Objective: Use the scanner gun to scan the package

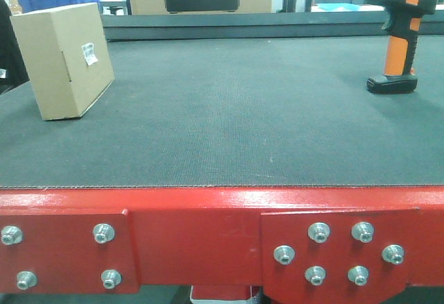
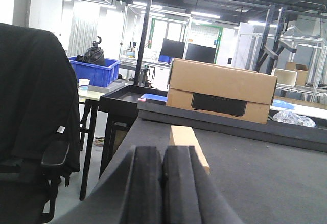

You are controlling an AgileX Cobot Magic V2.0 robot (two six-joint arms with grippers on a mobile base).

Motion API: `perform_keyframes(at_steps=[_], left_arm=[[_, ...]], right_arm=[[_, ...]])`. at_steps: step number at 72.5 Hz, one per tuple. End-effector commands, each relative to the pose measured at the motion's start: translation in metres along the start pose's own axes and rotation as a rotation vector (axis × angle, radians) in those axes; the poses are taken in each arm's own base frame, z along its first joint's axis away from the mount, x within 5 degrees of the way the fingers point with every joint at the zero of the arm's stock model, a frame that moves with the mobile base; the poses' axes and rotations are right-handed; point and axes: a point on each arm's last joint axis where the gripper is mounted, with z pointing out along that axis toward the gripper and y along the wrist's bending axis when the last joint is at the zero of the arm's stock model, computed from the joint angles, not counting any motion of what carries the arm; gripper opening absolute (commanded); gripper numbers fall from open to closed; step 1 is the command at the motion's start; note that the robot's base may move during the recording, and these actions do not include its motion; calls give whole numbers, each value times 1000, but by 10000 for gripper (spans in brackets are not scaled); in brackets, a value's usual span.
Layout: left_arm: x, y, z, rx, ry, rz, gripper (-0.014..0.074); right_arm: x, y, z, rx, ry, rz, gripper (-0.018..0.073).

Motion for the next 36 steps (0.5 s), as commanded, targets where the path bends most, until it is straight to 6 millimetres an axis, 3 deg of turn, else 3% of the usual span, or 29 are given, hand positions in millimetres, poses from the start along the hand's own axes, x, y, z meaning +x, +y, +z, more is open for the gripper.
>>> perform_keyframes(at_steps=[1, 36], left_arm=[[-2, -1, -1, 14, -19, -10, -94], [-2, -1, -1, 14, -19, -10, -94]], right_arm=[[-1, 0, 0, 1, -14, -7, -168], [-1, 0, 0, 1, -14, -7, -168]])
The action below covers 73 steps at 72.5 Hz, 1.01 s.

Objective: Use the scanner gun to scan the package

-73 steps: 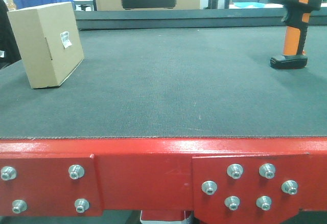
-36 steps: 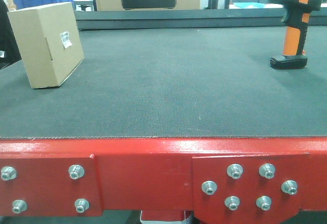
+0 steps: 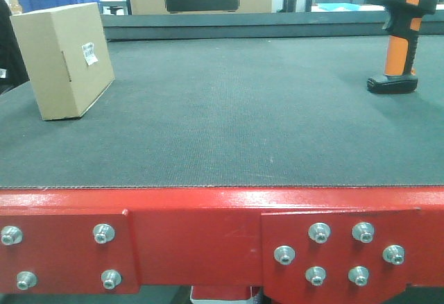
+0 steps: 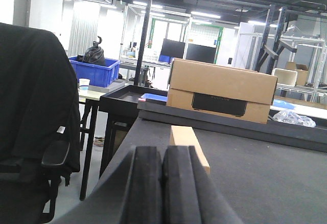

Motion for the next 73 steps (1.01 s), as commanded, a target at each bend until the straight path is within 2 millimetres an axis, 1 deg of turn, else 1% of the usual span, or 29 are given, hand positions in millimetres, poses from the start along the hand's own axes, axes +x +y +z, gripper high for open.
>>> perform_keyframes(at_steps=[1, 19, 23, 25, 29, 31, 36, 42, 48, 54, 59, 65, 67, 70, 73], left_arm=[[-2, -1, -1, 14, -19, -10, -94], [0, -1, 0, 16, -16, -25, -94], [2, -1, -3, 28, -33, -89, -94], [3, -2, -4, 41, -51, -157, -94], [8, -1, -7, 59, -89, -266, -94], [12, -1, -9, 63, -103, -290, -94], [30, 2, -12, 54, -70, -269, -94], [56, 5, -11, 35, 3, -197, -94], [70, 5, -10, 54, 45, -63, -94], [78, 4, -10, 92, 70, -8, -94], [84, 4, -10, 111, 92, 3, -94], [97, 6, -11, 107, 121, 159, -94], [99, 6, -11, 104, 124, 189, -94], [96, 6, -10, 96, 96, 175, -94], [101, 7, -11, 85, 146, 140, -94]], right_arm=[[-1, 0, 0, 1, -14, -2, -168], [-1, 0, 0, 1, -14, -2, -168], [-1, 0, 0, 1, -14, -2, -168], [-1, 0, 0, 1, -14, -2, -168], [-1, 0, 0, 1, -14, -2, -168], [-1, 0, 0, 1, -14, -2, -168], [-1, 0, 0, 1, -14, -2, -168], [-1, 0, 0, 1, -14, -2, -168], [-1, 0, 0, 1, -15, -2, -168], [-1, 0, 0, 1, -15, -2, -168], [-1, 0, 0, 1, -17, -2, -168], [-1, 0, 0, 1, -17, -2, -168], [-1, 0, 0, 1, -17, -2, -168], [-1, 0, 0, 1, -17, -2, -168], [-1, 0, 0, 1, -17, -2, -168]])
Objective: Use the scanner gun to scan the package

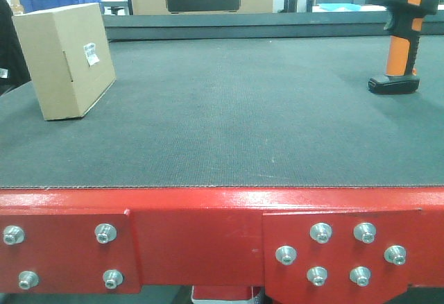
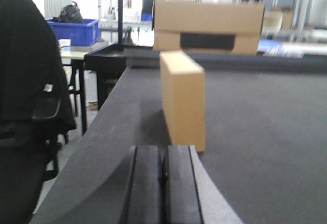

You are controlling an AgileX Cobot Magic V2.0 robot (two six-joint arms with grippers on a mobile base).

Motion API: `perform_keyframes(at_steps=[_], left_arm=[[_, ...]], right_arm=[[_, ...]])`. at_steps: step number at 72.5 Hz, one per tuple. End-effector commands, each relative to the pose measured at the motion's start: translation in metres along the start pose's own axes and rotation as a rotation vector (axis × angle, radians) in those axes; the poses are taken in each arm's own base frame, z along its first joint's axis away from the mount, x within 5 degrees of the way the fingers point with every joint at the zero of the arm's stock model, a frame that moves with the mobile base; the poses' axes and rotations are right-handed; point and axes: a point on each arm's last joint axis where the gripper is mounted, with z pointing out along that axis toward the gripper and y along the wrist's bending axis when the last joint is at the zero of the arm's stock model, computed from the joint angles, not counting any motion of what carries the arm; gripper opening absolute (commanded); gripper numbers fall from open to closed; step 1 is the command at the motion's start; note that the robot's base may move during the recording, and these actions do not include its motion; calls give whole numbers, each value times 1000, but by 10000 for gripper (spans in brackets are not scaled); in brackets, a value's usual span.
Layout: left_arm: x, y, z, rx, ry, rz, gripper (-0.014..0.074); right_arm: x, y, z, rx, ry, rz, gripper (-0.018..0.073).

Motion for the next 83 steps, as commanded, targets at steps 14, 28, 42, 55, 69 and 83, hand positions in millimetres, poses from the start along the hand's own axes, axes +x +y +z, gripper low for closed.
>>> perform_keyframes(at_steps=[14, 28, 42, 55, 69, 83], left_arm=[[2, 1, 0, -15, 8, -13, -94], [2, 1, 0, -23, 9, -29, -94], [2, 1, 0, -23, 9, -29, -94], [2, 1, 0, -23, 9, -29, -94], [2, 1, 0, -23, 9, -29, -94], [2, 1, 0, -23, 9, -29, -94]], right_arm=[[-1, 0, 0, 1, -17, -4, -168], [-1, 0, 0, 1, -17, -4, -168], [-1, 0, 0, 1, -17, -4, -168], [-1, 0, 0, 1, -17, -4, -168], [-1, 0, 0, 1, -17, -4, -168], [-1, 0, 0, 1, -17, -4, -168]])
